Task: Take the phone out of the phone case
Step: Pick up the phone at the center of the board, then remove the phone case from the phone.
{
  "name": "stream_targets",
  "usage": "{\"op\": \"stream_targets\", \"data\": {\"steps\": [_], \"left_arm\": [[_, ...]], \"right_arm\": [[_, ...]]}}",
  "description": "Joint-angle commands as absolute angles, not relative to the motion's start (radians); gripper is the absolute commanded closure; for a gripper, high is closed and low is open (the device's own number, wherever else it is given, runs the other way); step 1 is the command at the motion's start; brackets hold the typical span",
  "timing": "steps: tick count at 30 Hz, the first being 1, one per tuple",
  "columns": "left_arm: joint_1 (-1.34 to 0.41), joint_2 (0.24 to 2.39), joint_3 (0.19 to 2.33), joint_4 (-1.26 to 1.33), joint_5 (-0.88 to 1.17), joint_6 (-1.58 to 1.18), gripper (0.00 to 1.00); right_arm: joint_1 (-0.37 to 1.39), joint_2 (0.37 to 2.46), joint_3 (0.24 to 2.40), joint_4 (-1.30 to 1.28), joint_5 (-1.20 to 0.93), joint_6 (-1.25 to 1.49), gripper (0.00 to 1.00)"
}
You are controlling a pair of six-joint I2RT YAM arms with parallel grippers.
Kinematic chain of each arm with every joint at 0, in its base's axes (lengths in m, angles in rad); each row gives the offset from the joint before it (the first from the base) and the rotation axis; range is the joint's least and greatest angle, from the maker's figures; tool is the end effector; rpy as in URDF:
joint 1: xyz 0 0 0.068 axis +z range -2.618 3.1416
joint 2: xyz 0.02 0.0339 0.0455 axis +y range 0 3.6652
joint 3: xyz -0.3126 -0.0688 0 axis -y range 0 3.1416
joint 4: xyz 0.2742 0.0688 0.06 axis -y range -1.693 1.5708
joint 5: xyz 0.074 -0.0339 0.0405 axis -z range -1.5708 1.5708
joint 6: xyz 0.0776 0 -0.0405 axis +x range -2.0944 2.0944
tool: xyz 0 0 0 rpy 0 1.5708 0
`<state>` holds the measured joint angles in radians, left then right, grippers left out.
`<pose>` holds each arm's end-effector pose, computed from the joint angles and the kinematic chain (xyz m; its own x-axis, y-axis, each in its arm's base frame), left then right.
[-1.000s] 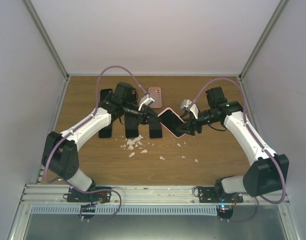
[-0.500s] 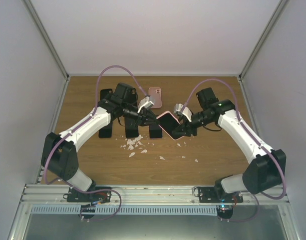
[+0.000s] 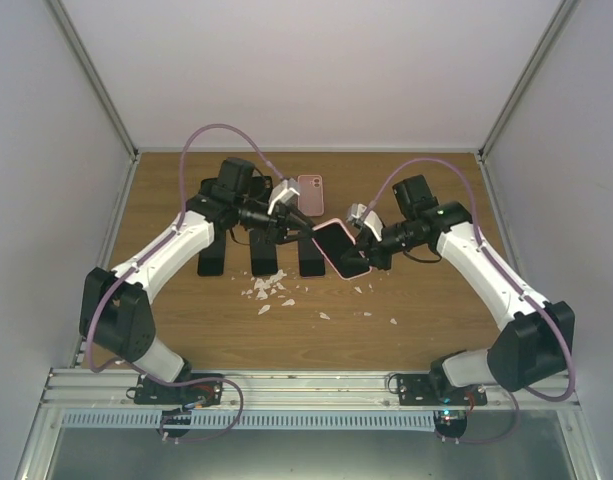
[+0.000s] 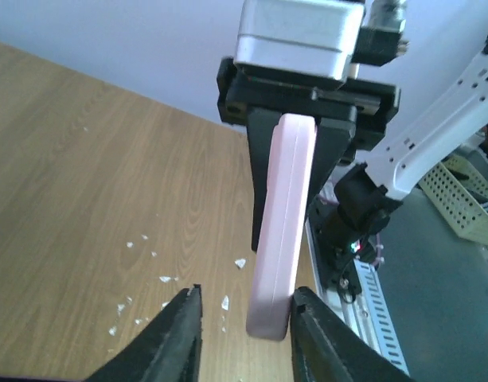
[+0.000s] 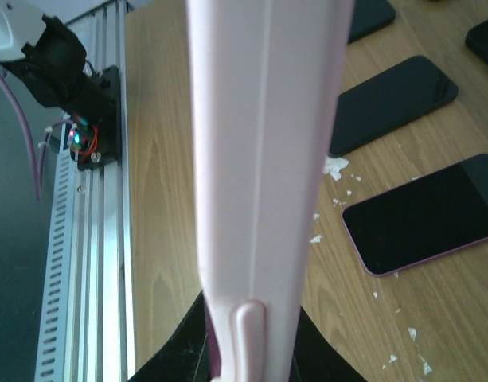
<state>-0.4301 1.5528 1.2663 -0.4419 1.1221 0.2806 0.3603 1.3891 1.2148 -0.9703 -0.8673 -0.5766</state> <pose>0.3114 -0.2198 0.3344 -0.3621 0.2983 -0.8832 0.9286 0.0326 -0.3697 0.2555 0.1595 0.3194 -0.4291 -0.5385 -0.7251 -0.9030 0.2393 0.3567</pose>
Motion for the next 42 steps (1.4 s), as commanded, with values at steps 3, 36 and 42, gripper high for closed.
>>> {"op": "stream_targets", "data": {"steps": [3,36,42], "left_arm": [[-0.351,1.494,1.269,-0.269,1.214,0.153,0.64],[-0.376,1.392,1.176,-0.099,1.264,-0.013,0.67],[-0.383,1.394,1.181,-0.095,1.248,-0.022,0.74]], "right_arm": [[0.363,1.322,1.194,-0.814,-0.993,-0.441,1.0],[0.36,1.322,1.168,-0.699,-1.124,-0.322,0.99],[0.365,1.32,1.166,-0.706,-1.133,-0.33,0.99]]}}
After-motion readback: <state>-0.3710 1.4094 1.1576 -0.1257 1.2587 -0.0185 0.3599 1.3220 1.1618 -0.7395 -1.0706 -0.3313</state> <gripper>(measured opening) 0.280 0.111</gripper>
